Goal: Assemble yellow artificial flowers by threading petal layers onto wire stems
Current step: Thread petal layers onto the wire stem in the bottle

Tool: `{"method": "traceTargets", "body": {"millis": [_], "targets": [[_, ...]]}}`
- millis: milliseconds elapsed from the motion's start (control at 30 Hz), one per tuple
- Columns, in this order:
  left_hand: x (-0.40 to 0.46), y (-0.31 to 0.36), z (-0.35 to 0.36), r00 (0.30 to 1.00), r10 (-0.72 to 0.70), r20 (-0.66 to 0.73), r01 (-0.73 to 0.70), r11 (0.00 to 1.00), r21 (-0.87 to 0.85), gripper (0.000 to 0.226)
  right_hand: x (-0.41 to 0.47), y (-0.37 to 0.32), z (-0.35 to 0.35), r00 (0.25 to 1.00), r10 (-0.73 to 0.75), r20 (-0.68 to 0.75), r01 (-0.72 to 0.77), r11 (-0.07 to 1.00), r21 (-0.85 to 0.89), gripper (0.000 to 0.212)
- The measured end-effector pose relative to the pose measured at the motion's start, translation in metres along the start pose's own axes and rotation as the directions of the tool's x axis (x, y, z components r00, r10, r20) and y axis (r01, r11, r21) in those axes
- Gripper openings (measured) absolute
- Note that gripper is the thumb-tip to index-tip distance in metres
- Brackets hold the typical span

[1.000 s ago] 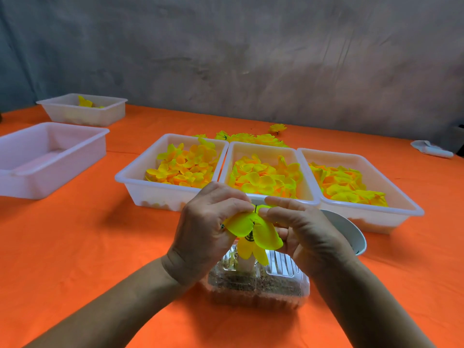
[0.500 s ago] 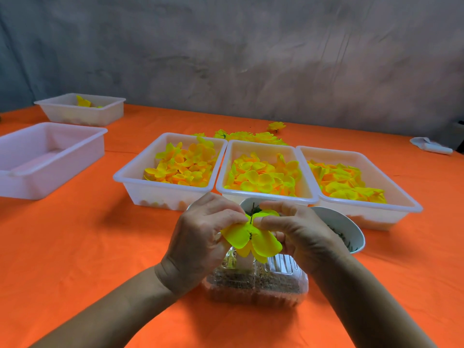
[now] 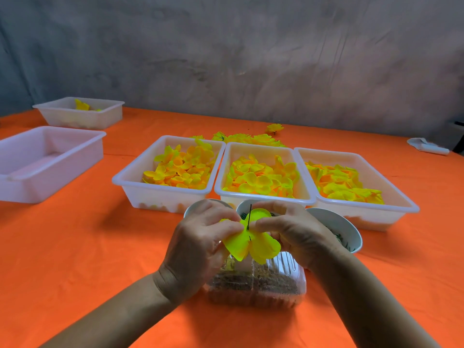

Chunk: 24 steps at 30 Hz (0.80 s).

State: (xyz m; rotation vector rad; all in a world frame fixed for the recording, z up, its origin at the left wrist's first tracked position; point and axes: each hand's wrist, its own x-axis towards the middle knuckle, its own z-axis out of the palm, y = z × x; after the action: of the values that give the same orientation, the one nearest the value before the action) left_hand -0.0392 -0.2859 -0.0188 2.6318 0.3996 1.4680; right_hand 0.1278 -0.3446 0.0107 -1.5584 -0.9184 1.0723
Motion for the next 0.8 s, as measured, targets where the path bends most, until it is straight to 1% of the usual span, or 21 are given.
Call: {"method": "traceTargets", "body": {"millis": [167,267,367,467,633,800], "targets": [[-0.0005,0.0012,0.0018,0.999,0.036,0.004,-0.036,0.999,0.034,0.017,0.0021,0.0002,0.0001,1.0,0.018,-0.008,-0.018,0.999,-0.028,0.037],[-0.002,0.0014,0.0024,0.999,0.041,0.018,-0.042,0.998,0.056,0.006,0.0038,-0.0003,0.0002,0.999,0.033,-0.006,-0.033,0.999,-0.042,0.039],[-0.0038,0.0019,0.0027,0.998,0.049,0.046,-0.053,0.995,0.088,0.007,0.0045,-0.0011,0.0006,0.999,0.04,-0.001,-0.04,0.998,-0.053,0.041],[-0.006,0.0032,0.0031,0.995,0.075,0.067,-0.082,0.989,0.123,0.007,0.0055,-0.0004,0.0012,0.999,0.046,-0.008,-0.047,0.997,-0.054,0.037],[-0.0073,0.0061,0.0017,0.991,0.101,0.083,-0.114,0.978,0.173,0.02,0.0075,0.002,0.0009,0.999,0.049,-0.004,-0.049,0.998,-0.046,0.029],[-0.0089,0.0097,0.0028,0.984,0.162,0.073,-0.176,0.951,0.255,0.005,0.0083,0.0031,-0.0002,0.999,0.042,0.025,-0.042,0.999,0.007,0.03]]}}
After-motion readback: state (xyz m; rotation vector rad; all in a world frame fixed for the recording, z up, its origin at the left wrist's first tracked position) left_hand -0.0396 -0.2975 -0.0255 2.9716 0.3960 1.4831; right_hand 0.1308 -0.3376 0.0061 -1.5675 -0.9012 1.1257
